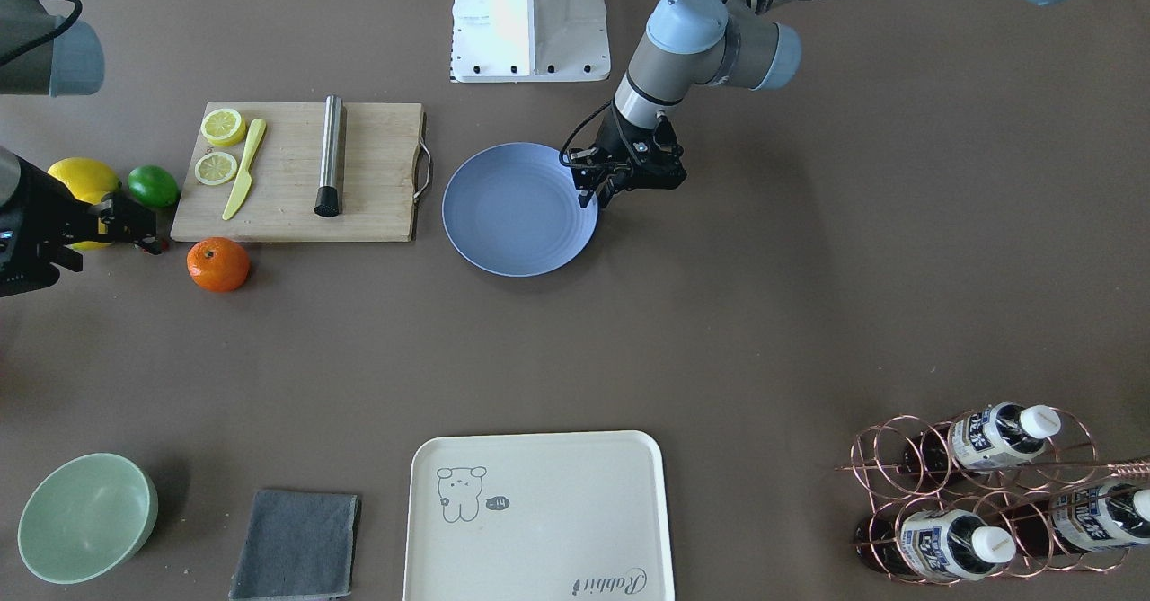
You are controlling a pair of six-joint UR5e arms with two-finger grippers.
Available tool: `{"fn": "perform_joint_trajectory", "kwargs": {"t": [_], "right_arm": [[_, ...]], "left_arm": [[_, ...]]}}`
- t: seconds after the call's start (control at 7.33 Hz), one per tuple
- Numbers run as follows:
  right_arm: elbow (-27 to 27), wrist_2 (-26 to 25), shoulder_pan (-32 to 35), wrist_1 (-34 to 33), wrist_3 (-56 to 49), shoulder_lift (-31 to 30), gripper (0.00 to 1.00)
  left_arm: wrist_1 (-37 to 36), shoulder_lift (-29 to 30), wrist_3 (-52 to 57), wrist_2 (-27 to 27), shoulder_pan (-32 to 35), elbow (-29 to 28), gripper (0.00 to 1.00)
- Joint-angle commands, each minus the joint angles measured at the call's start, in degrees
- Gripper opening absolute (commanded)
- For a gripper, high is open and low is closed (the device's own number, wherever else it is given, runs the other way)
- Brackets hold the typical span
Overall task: Pick orange to plate
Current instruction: 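Reach the right gripper down to the orange beside the cutting board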
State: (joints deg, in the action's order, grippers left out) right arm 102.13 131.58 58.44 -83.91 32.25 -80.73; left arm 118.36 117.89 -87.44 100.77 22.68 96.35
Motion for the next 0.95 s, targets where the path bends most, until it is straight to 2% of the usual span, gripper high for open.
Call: {"fn": "perform_joint_trajectory", "kwargs": {"t": [0.0, 0.14, 0.27, 0.55, 0.82], "right_arm": [[-1.66, -6.06, -6.56, 12.32, 11.59, -3.28, 1.00], [-3.68, -8.77, -7.89, 15.93, 11.61, -3.65, 1.00], [-4.04, -8.88, -8.68, 16.75, 12.57, -3.21, 1.00], [-3.43, -8.62, -10.09, 16.85, 17.31, -2.68, 1.00], [-3.96, -9.66, -11.84, 16.85, 16.89, -2.68, 1.00]], "left_arm": [[-0.06, 0.06, 0.08, -0.05, 0.08, -0.63, 0.74], [-0.06, 0.06, -0.01, 0.04, 0.08, -0.63, 0.74], [-0.06, 0.06, -0.01, 0.04, 0.08, -0.63, 0.74], [-0.15, 0.24, -0.01, -0.05, -0.09, -0.72, 0.74], [-0.23, 0.24, -0.01, -0.13, -0.09, -0.72, 0.74]]}}
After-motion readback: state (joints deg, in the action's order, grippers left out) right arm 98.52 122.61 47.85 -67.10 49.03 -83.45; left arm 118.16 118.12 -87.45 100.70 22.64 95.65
